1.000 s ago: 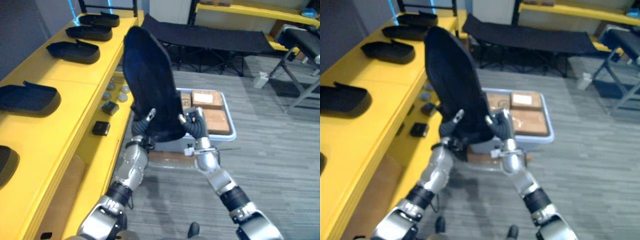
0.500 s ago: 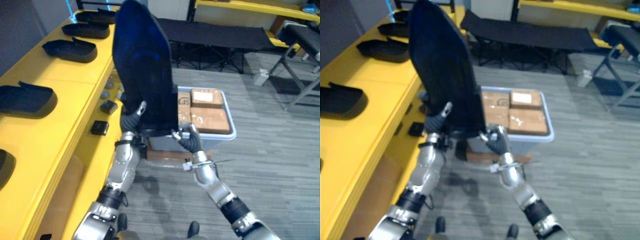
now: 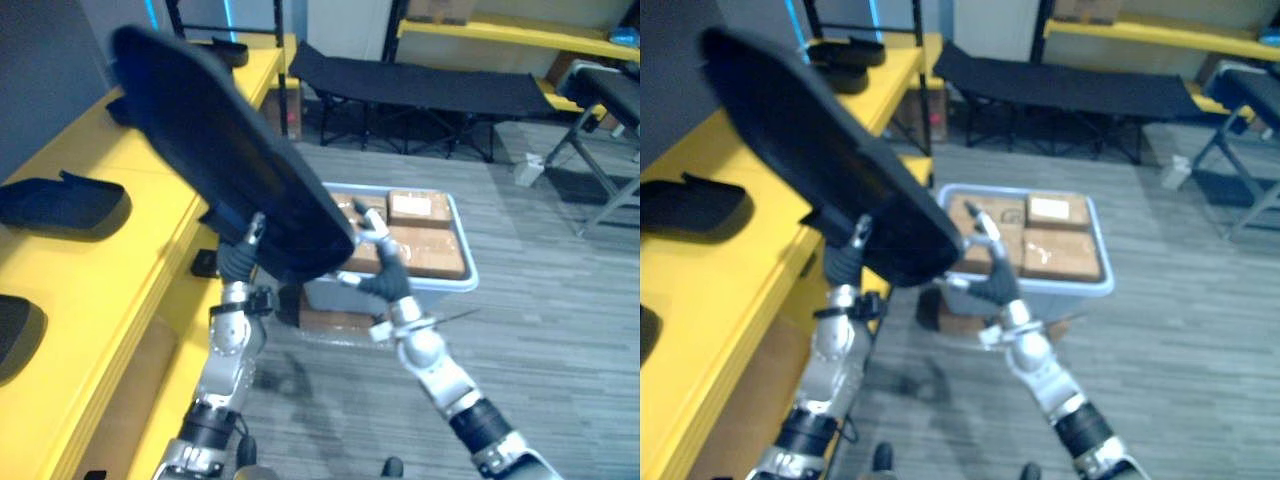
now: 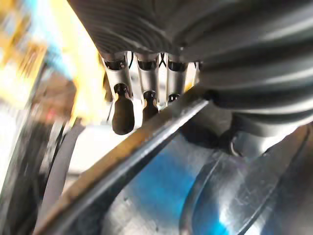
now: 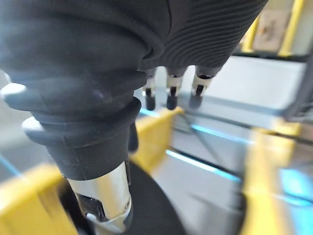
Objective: Walk over and take plastic housings, then place them on the shelf
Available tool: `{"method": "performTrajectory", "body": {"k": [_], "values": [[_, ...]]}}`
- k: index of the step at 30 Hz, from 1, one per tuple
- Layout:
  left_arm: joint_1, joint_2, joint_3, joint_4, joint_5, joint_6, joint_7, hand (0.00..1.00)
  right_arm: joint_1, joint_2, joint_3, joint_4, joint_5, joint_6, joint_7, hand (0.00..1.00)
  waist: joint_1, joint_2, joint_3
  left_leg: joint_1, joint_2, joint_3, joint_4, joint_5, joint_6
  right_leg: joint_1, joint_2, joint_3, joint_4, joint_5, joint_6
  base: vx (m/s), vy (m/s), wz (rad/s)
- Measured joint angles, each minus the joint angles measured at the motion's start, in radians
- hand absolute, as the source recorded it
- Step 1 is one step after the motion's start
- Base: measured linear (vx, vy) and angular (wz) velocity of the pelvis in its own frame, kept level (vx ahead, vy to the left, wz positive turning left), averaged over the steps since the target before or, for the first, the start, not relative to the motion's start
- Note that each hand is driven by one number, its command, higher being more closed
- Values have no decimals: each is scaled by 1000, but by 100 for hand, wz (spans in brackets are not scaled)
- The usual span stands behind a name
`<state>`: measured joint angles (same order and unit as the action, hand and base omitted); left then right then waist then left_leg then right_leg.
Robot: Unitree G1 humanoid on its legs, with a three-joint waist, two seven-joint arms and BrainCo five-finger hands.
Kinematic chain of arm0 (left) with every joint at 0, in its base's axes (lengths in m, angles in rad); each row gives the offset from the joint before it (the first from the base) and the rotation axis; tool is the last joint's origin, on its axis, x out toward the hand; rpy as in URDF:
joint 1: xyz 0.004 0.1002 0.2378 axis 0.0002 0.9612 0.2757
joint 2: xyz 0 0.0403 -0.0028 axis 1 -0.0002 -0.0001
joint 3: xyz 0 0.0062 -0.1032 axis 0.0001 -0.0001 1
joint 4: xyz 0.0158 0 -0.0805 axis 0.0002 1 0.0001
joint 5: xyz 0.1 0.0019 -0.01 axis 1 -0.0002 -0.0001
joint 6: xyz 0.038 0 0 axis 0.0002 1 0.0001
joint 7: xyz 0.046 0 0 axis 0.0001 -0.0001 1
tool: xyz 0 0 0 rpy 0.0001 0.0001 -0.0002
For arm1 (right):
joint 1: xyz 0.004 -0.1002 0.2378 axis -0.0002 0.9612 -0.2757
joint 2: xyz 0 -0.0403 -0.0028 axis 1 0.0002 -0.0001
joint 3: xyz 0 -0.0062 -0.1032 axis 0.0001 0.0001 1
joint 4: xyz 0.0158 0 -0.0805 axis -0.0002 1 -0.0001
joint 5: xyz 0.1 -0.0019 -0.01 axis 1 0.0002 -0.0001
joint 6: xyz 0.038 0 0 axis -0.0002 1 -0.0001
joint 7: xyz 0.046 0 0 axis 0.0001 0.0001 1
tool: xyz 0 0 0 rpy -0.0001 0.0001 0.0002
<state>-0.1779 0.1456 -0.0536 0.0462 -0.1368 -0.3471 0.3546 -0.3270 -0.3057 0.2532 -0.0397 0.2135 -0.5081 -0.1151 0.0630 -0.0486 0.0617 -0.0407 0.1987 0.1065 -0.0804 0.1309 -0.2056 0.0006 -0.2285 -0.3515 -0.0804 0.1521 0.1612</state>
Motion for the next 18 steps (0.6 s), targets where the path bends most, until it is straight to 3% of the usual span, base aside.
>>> {"method": "performTrajectory", "body": {"k": [3, 5, 8, 11, 14, 18], "values": [[35, 2, 82, -12, 119, -2, 52, 100, -13, -12, -150, -151, 177, -10, 100, 0, -10, -1, -26, 7, 1, 11, 0, -10, -4, 1, -1, 4, -2, -5, 1, -8, -5, -5], [52, 1, 122, -27, 156, -5, 76, 100, -6, -12, -218, -184, 208, -11, 138, 0, -25, 0, -37, 10, 1, 16, 0, -12, -4, 1, -1, 8, -4, -5, 1, 3, -14, -5], [59, -3, 143, -27, 188, -21, 98, 100, 34, -10, -269, -188, 204, 2, 128, 0, -26, 2, -42, 19, 2, 32, 0, -16, -4, -1, -1, 21, -6, -6, 1, 3, -15, -14], [69, -19, 180, -35, 195, -36, 115, 100, 175, 8, -336, -185, 207, 49, 115, 0, -27, 5, -51, 23, 3, 44, 0, -25, -4, -6, -1, 28, -7, -11, 4, 24, -24, -10], [112, -31, 240, -82, 203, -48, 142, 100, 315, 71, -389, -163, 228, 101, 134, 0, -48, 13, -56, 21, 3, 58, 0, -26, -2, -18, -2, 39, -1, -11, 3, 54, -11, -12], [151, -37, 273, -152, 228, -48, 153, 100, 426, 160, -428, -21, 248, 150, 137, 0, -64, 15, -57, 21, 3, 70, 0, -30, -4, -24, -2, 53, 0, -4, 13, 56, -3, -9]]}}
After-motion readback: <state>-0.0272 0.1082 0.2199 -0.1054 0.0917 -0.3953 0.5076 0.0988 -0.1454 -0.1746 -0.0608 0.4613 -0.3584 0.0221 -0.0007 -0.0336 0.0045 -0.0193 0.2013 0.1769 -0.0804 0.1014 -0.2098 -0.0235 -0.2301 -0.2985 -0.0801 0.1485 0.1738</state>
